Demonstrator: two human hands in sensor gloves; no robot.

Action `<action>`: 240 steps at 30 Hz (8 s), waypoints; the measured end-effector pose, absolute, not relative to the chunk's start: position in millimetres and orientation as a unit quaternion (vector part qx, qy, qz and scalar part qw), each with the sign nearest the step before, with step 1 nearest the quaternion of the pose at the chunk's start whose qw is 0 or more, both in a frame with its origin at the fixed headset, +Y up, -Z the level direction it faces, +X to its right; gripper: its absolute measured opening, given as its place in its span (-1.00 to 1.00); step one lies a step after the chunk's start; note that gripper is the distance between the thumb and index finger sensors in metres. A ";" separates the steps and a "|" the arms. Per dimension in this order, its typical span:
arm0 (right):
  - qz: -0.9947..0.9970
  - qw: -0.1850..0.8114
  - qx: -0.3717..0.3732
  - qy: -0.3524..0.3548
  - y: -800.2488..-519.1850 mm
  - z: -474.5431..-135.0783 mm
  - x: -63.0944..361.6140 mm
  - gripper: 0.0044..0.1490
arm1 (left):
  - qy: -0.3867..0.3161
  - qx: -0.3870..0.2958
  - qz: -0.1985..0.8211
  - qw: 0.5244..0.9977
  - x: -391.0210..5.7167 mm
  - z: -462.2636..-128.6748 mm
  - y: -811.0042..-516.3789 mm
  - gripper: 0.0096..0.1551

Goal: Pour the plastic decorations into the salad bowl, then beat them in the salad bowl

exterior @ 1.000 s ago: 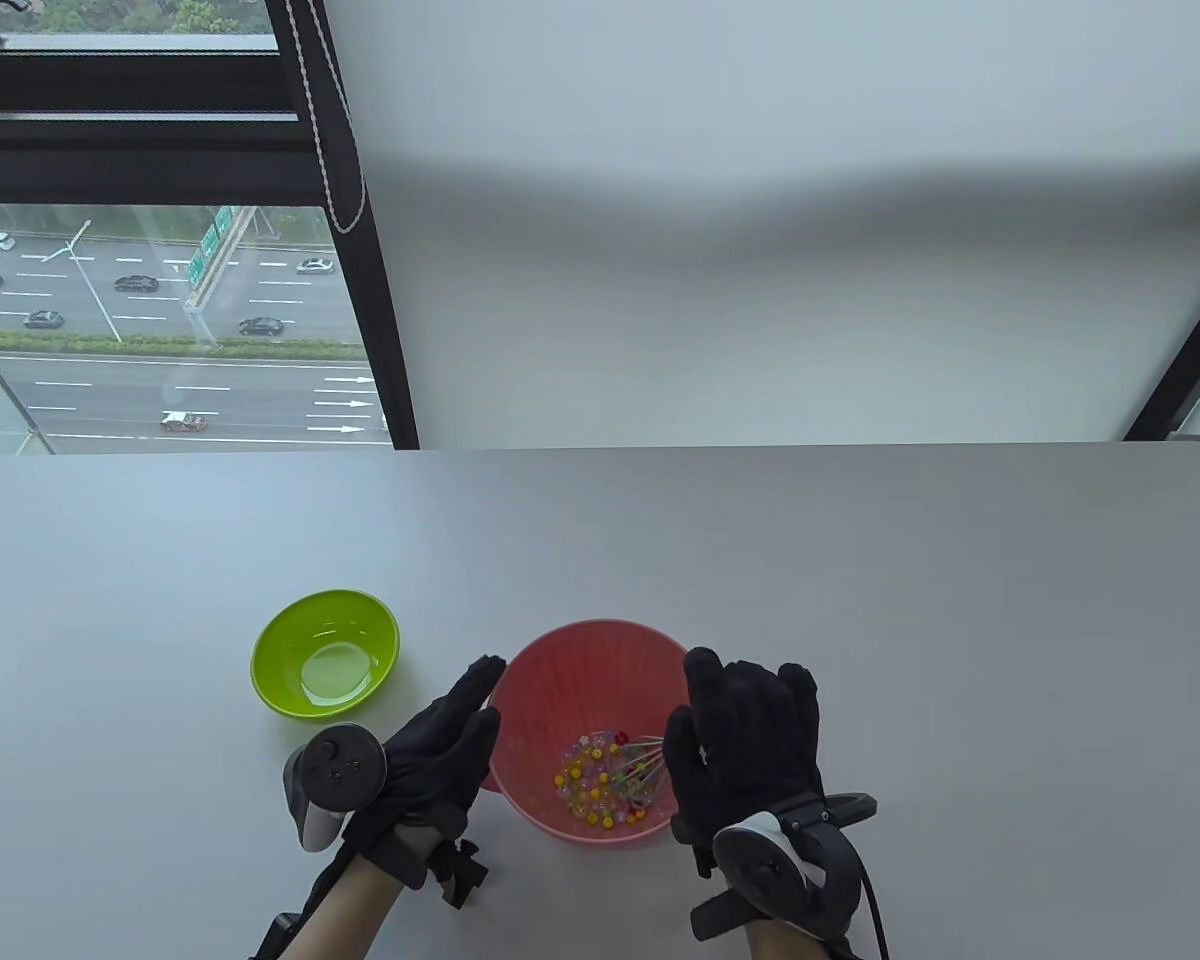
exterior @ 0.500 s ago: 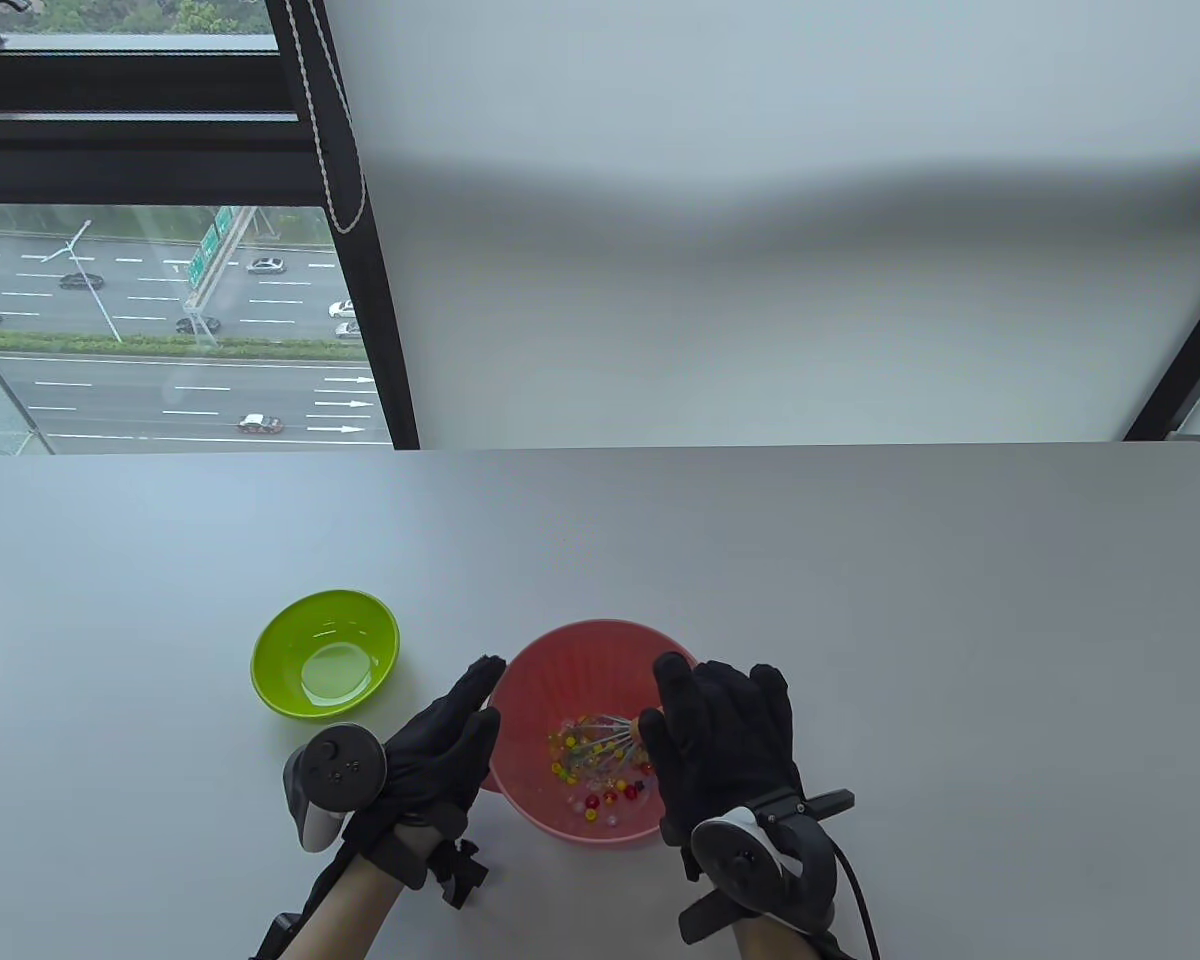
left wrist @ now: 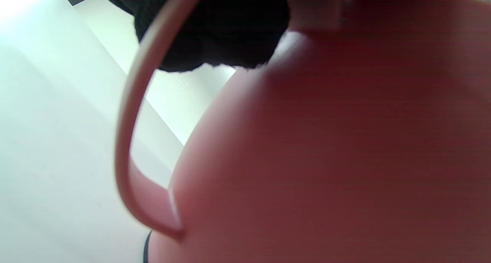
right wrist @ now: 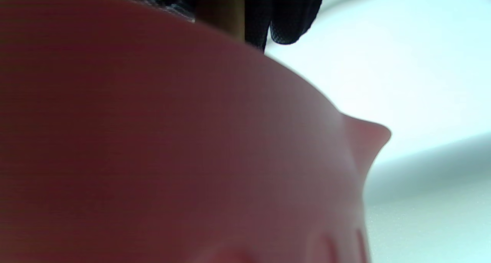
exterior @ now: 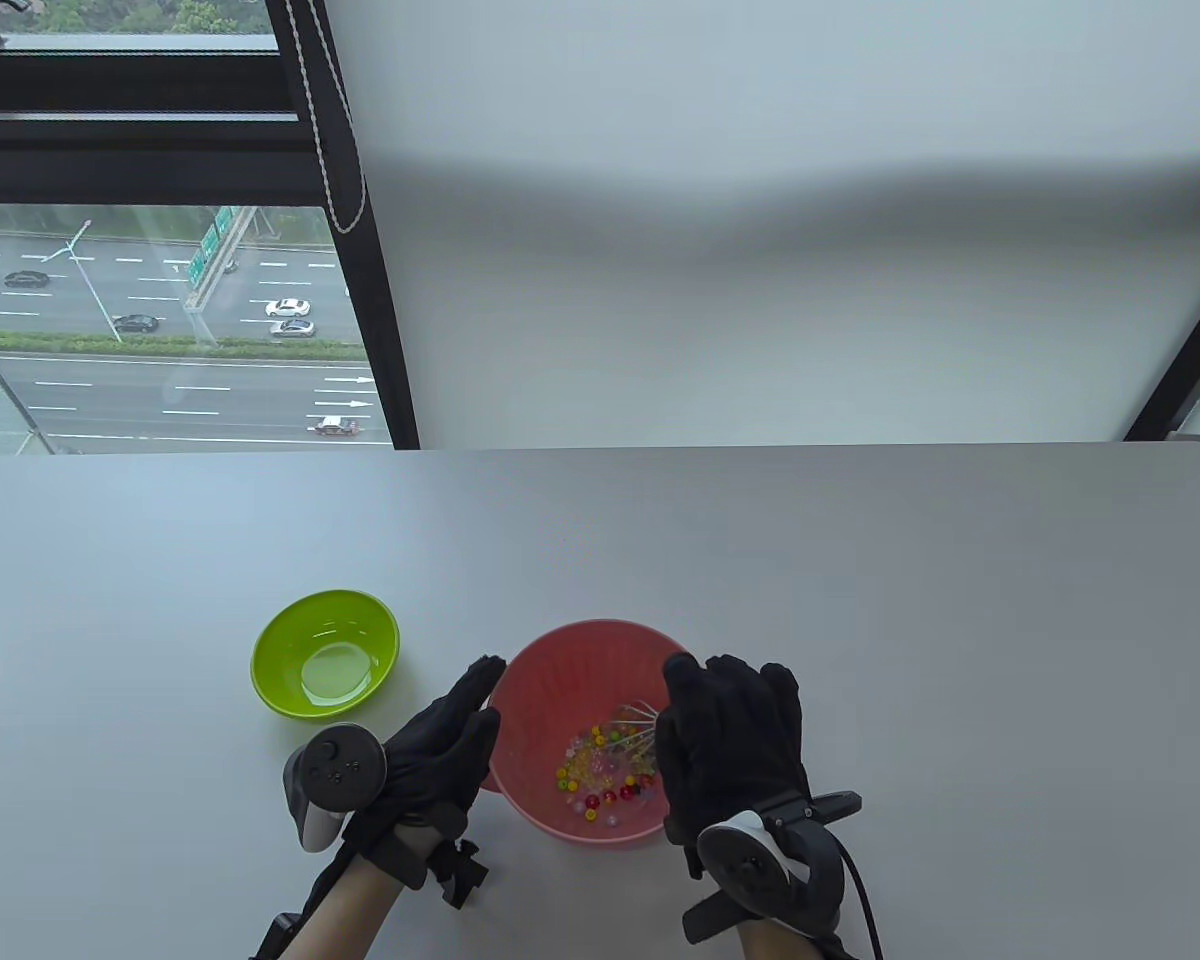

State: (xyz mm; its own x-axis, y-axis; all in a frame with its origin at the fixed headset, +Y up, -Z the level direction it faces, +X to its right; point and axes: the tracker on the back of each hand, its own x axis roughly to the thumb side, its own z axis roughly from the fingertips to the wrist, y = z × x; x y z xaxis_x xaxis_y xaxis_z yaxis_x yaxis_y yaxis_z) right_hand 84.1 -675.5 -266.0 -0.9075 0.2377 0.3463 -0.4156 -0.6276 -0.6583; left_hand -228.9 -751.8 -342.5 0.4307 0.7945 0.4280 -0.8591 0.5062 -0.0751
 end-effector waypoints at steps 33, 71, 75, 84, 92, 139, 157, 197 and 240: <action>0.900 0.191 0.127 -0.370 -679.6 -268.3 75.0 -0.19 | -0.209 0.078 0.491 0.842 -228.8 -342.3 -751.7 -0.17; 0.892 0.188 0.129 -0.391 -675.4 -263.8 75.3 -0.20 | -0.209 0.076 0.493 0.841 -229.1 -342.4 -752.1 -0.17; 0.893 0.180 0.130 -0.392 -676.2 -263.8 73.2 -0.21 | -0.209 0.076 0.493 0.841 -229.1 -342.5 -752.1 -0.17; 0.894 0.155 0.125 -0.402 -674.4 -262.8 73.9 -0.27 | -0.209 0.076 0.493 0.841 -229.1 -342.5 -752.1 -0.17; 0.892 0.152 0.113 -0.410 -671.4 -262.4 80.9 -0.32 | -0.209 0.076 0.493 0.841 -229.1 -342.5 -752.1 -0.17; 0.893 0.168 0.097 -0.406 -663.0 -261.0 89.9 -0.34 | -0.208 0.075 0.495 0.840 -229.3 -341.9 -751.8 -0.17; 0.896 0.219 0.114 -0.368 -670.4 -264.3 79.7 -0.31 | -0.208 0.073 0.496 0.840 -229.0 -342.5 -751.6 -0.17; 0.897 0.193 0.087 -0.387 -662.6 -259.7 83.2 -0.29 | -0.208 0.073 0.496 0.840 -229.1 -342.6 -752.0 -0.17; 0.891 0.186 0.072 -0.409 -665.6 -261.2 92.9 -0.35 | -0.207 0.073 0.496 0.840 -229.0 -342.6 -752.2 -0.17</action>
State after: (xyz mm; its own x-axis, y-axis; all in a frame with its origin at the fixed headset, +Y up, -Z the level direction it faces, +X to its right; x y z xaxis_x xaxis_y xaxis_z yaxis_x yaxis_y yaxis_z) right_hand 92.9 -665.6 -261.2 -0.9207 0.2722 0.2798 -0.3897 -0.5970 -0.7013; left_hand -229.0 -752.2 -342.6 0.4218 0.8030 0.4211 -0.8639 0.4969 -0.0823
